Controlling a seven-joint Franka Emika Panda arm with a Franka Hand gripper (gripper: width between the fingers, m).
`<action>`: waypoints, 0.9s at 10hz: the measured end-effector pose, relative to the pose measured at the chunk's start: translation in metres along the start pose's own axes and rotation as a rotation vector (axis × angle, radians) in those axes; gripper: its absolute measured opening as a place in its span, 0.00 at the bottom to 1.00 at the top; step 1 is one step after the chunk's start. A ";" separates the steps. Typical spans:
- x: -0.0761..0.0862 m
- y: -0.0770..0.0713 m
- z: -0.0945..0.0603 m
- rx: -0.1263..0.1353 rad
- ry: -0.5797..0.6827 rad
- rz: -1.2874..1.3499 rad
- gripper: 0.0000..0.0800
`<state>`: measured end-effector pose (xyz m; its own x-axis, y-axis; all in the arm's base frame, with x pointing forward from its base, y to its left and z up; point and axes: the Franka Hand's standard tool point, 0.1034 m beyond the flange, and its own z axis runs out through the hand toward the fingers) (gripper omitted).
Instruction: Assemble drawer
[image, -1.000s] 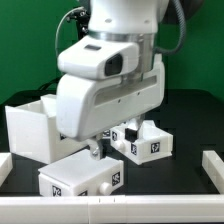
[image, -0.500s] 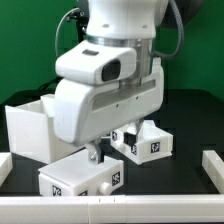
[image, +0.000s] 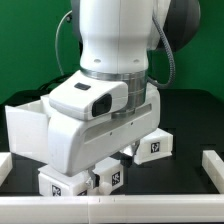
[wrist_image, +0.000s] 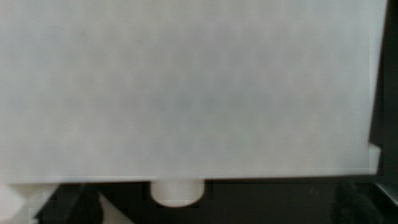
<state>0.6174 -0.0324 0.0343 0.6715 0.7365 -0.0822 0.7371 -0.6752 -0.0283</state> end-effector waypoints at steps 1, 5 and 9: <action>0.000 0.000 0.002 0.002 -0.002 0.000 0.81; -0.003 0.002 0.012 0.004 -0.003 0.000 0.81; -0.006 0.003 0.015 0.004 -0.003 0.004 0.70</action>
Offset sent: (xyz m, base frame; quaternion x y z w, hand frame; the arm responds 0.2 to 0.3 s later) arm 0.0049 -0.0030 -0.0100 -0.0080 0.0149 0.0008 0.9999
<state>0.6141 -0.0392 0.0199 0.6739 0.7339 -0.0852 0.7344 -0.6780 -0.0318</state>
